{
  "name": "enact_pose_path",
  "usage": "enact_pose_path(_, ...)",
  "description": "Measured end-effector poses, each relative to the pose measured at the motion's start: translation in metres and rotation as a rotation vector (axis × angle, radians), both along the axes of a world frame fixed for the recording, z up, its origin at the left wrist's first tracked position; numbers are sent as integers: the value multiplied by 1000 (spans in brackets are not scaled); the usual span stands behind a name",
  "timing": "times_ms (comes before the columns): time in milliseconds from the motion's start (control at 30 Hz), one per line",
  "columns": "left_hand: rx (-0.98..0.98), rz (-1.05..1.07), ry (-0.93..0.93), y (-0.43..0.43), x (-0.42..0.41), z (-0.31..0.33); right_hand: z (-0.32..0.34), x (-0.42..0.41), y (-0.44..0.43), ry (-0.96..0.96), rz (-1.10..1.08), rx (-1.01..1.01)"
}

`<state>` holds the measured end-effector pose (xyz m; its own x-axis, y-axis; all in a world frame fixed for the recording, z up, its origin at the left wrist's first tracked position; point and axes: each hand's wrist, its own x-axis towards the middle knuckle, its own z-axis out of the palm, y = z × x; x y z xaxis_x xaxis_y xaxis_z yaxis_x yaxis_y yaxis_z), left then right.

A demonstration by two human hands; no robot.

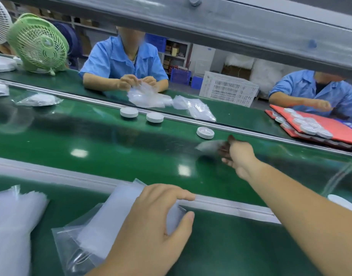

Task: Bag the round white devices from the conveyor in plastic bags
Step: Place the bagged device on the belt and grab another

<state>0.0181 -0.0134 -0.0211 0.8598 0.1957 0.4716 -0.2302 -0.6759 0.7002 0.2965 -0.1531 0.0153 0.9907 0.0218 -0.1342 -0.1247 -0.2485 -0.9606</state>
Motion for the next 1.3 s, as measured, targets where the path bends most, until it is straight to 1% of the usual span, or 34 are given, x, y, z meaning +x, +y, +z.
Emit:
enact_pose_path(67,-5,3,-7,2,1,-2,0,0,7,58,88,47)
enact_pose_path(133,-8,5,-4,4,1,-2,-1,-18,18,62,156,64)
enact_pose_path(300,73,43,83,10,3,-6,-10,-82,36,-168,364,-114)
enact_pose_path(367,164,63,124,15,2,-8,-15,-109,32,-264,450,-139)
enact_pose_path(467,397,77,200,20,2,-13,-25,-143,16,-416,531,-176)
enact_pose_path(533,470,72,215,19,2,-16,-36,-159,3,-480,566,-244)
enact_pose_path(600,479,90,204,18,2,-18,-46,-166,-7,-532,530,-315)
enact_pose_path(700,467,121,188,16,3,-21,-53,-163,-11,-567,406,-247)
enact_pose_path(800,465,119,165,15,2,-22,-55,-161,-7,-563,474,-294)
enact_pose_path(833,467,117,161,15,2,-22,-55,-159,-6,-540,475,-271)
enact_pose_path(933,465,111,166,15,3,-23,-54,-155,-4,-510,433,-213)
enact_pose_path(1100,470,86,223,15,1,-20,-54,-156,-5,-536,428,-215)
enact_pose_path(1200,442,78,224,15,0,-17,-55,-154,-5,-525,420,-202)
enact_pose_path(1300,419,74,226,16,-1,-13,-56,-156,-5,-545,398,-233)
